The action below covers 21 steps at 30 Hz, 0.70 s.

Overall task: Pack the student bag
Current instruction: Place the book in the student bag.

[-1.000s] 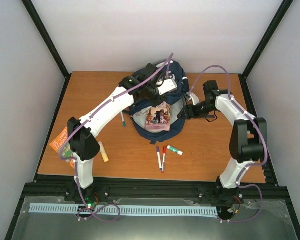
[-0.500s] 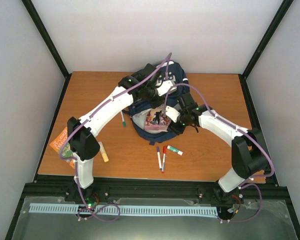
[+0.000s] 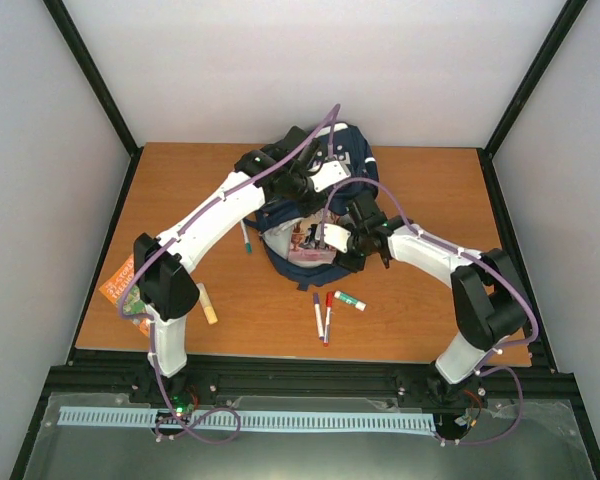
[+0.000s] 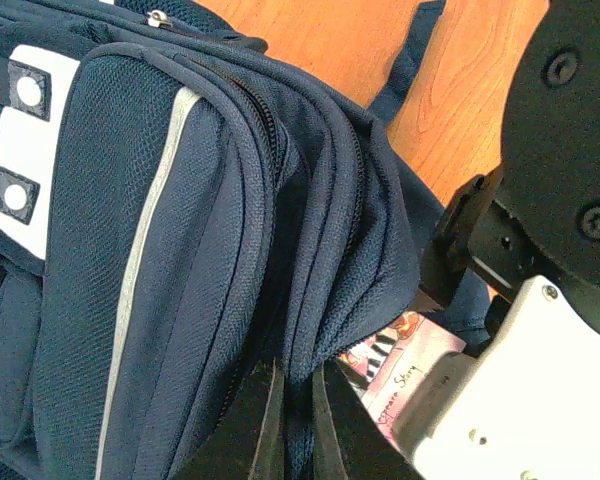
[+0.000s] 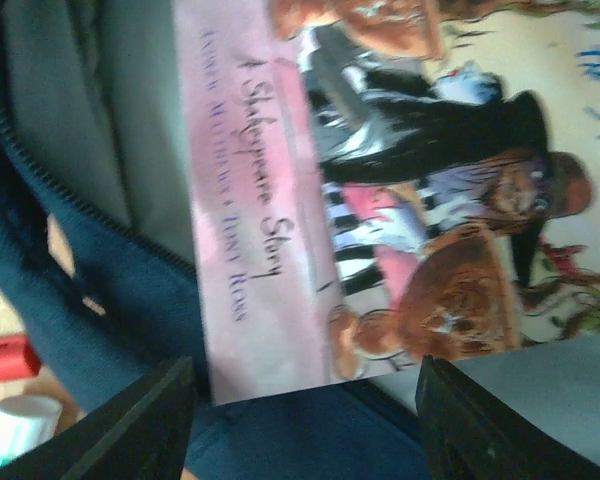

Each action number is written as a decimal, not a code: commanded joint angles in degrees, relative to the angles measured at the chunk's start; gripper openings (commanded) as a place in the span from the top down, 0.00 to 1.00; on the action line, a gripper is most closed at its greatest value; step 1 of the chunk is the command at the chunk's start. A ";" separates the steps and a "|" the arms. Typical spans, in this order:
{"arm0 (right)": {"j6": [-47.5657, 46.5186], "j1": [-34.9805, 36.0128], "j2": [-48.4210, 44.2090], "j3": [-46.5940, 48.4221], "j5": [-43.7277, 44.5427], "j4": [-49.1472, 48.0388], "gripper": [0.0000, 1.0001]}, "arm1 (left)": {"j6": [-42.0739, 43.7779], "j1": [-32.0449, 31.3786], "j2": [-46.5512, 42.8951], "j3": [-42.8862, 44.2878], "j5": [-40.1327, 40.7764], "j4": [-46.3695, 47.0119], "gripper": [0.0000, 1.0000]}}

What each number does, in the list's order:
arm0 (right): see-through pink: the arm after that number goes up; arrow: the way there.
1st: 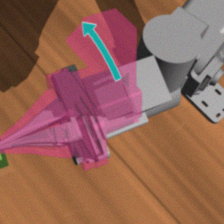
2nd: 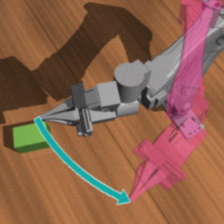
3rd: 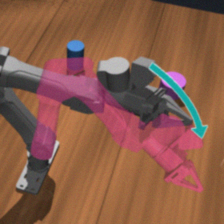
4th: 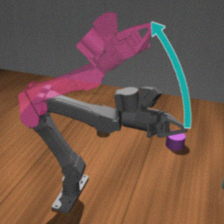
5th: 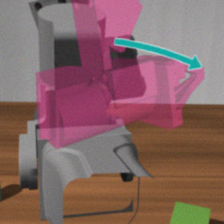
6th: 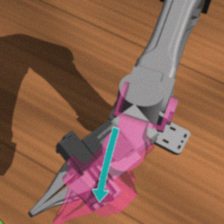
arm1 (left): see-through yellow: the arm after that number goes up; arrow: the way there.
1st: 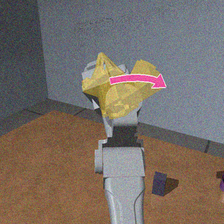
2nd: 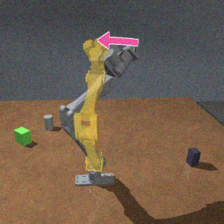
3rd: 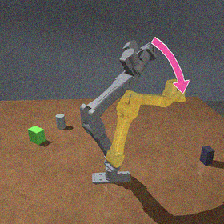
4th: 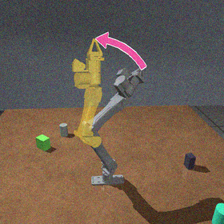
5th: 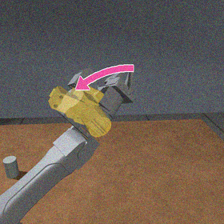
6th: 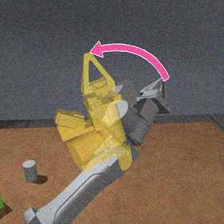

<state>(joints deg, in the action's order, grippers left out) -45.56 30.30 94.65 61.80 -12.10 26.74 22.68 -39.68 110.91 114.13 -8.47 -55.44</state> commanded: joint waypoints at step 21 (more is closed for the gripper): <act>-16.20 3.10 -2.61 -4.92 -1.95 -5.14 0.51 | 2.06 0.13 -1.49 4.39 -10.61 -5.62 0.99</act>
<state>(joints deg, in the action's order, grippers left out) -58.41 32.12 91.24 56.82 -12.36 22.02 23.44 -39.55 110.91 114.15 -14.94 -58.19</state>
